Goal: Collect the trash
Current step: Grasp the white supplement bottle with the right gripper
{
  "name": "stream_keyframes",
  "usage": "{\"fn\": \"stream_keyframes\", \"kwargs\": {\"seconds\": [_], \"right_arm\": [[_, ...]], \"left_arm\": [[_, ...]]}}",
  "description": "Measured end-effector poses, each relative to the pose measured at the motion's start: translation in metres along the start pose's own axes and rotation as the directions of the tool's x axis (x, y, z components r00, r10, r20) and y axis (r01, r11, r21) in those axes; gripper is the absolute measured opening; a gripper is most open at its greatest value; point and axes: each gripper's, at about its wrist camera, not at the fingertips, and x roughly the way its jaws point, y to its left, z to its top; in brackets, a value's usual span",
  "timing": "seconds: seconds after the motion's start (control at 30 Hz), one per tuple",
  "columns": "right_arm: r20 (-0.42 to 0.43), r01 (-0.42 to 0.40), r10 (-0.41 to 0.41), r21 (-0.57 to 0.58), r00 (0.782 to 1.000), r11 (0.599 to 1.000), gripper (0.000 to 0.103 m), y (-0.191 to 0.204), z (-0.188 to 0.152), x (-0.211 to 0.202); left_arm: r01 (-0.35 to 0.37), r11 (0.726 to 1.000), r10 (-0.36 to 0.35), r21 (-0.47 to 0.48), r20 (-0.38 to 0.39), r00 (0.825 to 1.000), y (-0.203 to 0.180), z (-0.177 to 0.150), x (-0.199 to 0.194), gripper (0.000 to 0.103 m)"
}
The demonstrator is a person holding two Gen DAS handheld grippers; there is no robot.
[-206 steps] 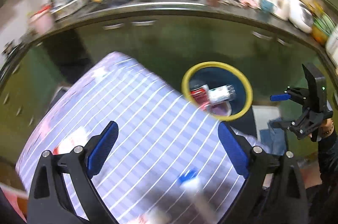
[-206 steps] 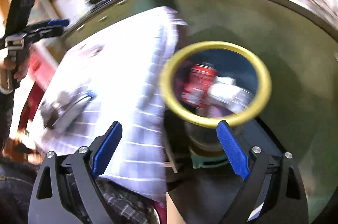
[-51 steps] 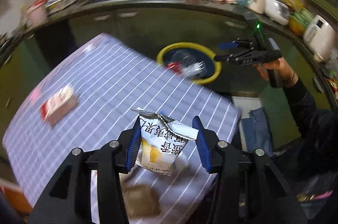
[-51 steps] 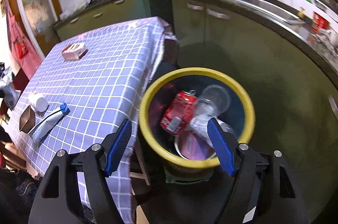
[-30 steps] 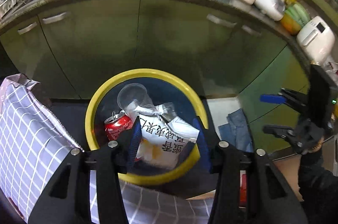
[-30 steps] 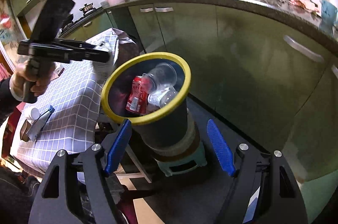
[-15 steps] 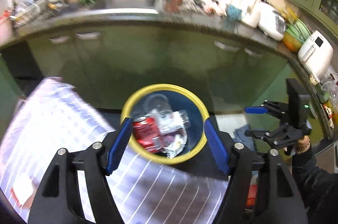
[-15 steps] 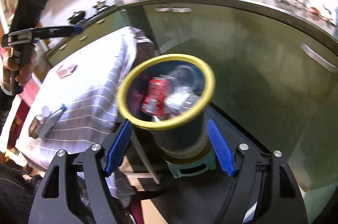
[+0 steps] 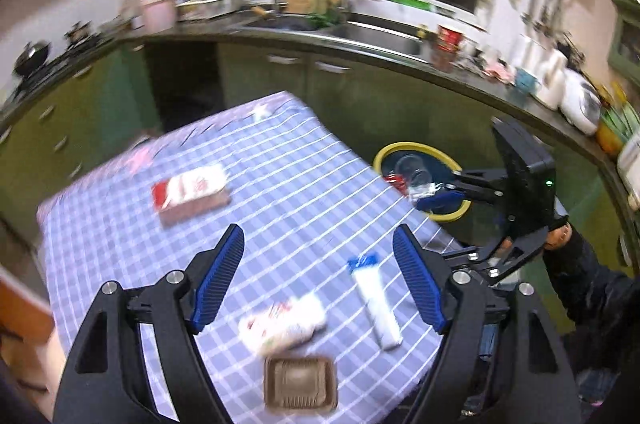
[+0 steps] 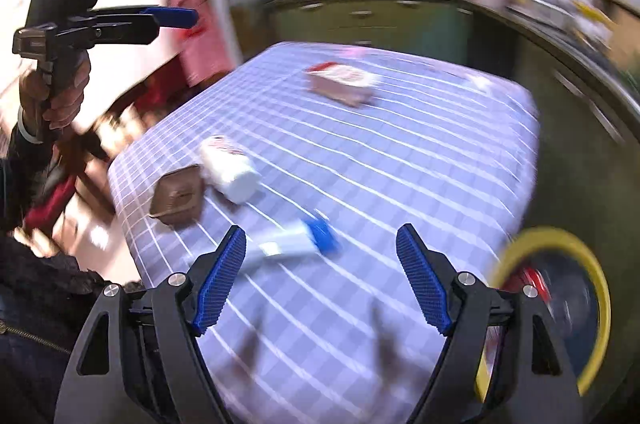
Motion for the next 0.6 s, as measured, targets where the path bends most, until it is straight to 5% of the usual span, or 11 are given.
{"fn": "stream_keyframes", "kwargs": {"seconds": [0.23, 0.6], "right_arm": [[-0.176, -0.158, 0.119, -0.233, 0.977, 0.959, 0.069, 0.047, 0.044, 0.085], [-0.307, -0.248, 0.145, -0.331, 0.941, 0.91, 0.062, 0.068, 0.059, 0.143]], "left_arm": [[-0.021, 0.993, 0.025, -0.118, 0.032, 0.999, 0.029, -0.041, -0.027, 0.075], [-0.025, 0.982, 0.035, -0.188, 0.05, 0.998, 0.05, -0.067, -0.041, 0.076]]}}
